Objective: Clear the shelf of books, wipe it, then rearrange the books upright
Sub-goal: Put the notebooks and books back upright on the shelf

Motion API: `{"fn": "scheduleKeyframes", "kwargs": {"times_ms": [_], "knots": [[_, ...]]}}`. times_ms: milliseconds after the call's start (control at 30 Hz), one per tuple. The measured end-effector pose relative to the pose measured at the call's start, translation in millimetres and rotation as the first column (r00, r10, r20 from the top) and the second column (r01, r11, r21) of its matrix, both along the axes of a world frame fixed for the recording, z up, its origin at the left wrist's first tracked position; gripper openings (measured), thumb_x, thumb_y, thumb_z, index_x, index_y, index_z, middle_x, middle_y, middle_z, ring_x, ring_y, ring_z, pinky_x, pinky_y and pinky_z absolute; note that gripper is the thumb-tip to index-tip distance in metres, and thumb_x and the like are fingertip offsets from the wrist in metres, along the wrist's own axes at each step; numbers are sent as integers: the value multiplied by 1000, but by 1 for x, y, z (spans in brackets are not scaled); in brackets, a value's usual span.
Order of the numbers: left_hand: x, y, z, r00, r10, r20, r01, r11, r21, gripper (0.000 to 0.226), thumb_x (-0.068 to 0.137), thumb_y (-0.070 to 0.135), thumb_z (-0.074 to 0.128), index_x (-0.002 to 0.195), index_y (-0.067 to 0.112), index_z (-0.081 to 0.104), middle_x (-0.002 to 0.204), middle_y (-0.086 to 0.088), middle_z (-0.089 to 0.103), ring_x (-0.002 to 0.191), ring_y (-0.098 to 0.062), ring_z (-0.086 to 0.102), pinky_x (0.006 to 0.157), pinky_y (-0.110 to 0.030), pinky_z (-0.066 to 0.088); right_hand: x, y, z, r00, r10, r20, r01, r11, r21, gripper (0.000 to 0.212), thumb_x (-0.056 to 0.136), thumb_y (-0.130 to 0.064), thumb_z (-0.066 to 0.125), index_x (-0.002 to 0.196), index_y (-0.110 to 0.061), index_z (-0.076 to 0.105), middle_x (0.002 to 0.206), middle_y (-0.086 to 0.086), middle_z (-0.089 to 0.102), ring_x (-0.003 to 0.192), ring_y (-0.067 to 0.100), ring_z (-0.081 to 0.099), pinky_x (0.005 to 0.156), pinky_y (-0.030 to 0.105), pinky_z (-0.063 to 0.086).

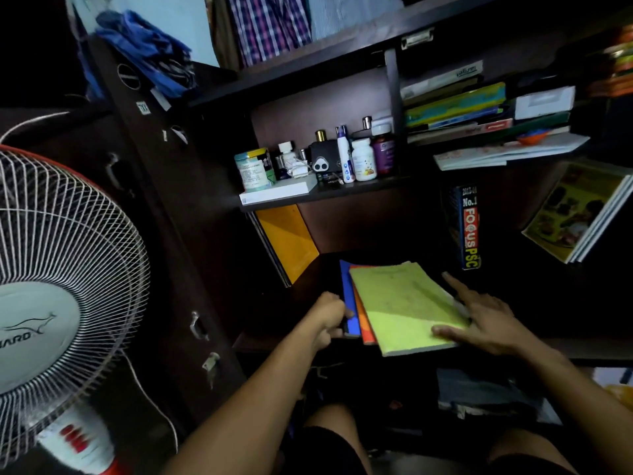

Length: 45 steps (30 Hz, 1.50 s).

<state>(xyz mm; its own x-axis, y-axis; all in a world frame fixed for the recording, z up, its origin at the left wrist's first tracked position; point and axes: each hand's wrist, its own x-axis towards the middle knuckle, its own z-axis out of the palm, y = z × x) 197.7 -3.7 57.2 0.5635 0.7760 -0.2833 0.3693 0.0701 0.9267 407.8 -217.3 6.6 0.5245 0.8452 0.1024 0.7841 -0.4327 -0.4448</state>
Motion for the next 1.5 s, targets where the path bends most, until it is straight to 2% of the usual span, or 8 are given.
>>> {"fn": "scheduleKeyframes", "kwargs": {"times_ms": [133, 300, 500, 733, 867, 1100, 1267, 1500], "knots": [[-31, 29, -2, 994, 75, 81, -91, 974, 209, 42, 89, -9, 44, 125, 13, 40, 110, -8, 64, 88, -22, 68, 73, -42, 57, -7, 1, -4, 984, 113, 138, -82, 974, -211, 106, 53, -109, 26, 143, -69, -13, 168, -1, 13, 152, 27, 11, 122, 51, 5], [-57, 55, -4, 914, 242, 326, -352, 873, 338, 45, 86, -1, 50, 109, 37, 43, 107, 9, 66, 92, -24, 71, 80, -54, 60, -3, 5, -8, 982, 53, 180, -15, 979, -204, 108, 57, -108, 10, 153, -59, 1, 166, -6, 19, 150, 24, 17, 122, 49, 10], [-62, 73, -4, 800, 330, 501, -483, 849, 212, 49, 94, -10, 45, 115, 35, 44, 124, 7, 59, 101, -22, 67, 82, -51, 59, -21, 40, 0, 987, -122, 103, 143, 962, -233, 108, 62, -103, 22, 156, -51, 9, 165, 0, 21, 147, 37, 21, 117, 56, 15], [-61, 94, -36, 856, 456, 246, -518, 756, 401, 37, 92, -1, 52, 113, 27, 38, 110, -2, 56, 86, -22, 59, 59, -33, 45, -36, 68, -18, 981, -156, 113, 174, 970, -171, 88, 78, -94, 15, 154, -54, -7, 169, 0, 6, 153, 37, 3, 119, 64, 1], [-74, 114, -40, 868, 494, 51, -437, 711, 551, 40, 90, 19, 69, 104, 35, 35, 96, 3, 55, 84, -28, 63, 74, -42, 57, -36, 68, -18, 979, -161, 127, 181, 969, -165, 86, 79, -93, 15, 154, -55, -6, 169, 0, 7, 153, 37, 4, 119, 64, 2], [-53, 115, -35, 823, 561, 92, -498, 631, 595, 32, 95, 17, 62, 118, 29, 44, 100, 5, 57, 89, -22, 52, 74, -33, 33, -42, 65, -13, 979, -166, 120, 186, 965, -183, 88, 76, -93, 10, 153, -55, -8, 169, 0, 4, 153, 37, 2, 119, 63, 2], [-16, 131, -35, 777, 615, 134, -578, 613, 539, 26, 98, 21, 59, 118, 22, 43, 98, -3, 58, 91, -31, 60, 79, -42, 49, -45, 65, -10, 979, -158, 131, 181, 966, -184, 86, 79, -90, 12, 154, -54, -7, 169, -1, 3, 153, 35, 3, 120, 62, 1], [31, 158, -36, 733, 652, 196, -657, 603, 452, 24, 98, 19, 57, 117, 17, 43, 119, -14, 62, 103, -39, 62, 80, -40, 44, -42, 66, -16, 976, -151, 154, 180, 964, -194, 88, 77, -91, 8, 154, -52, -11, 169, -1, 2, 153, 36, 2, 119, 63, 1]]}}
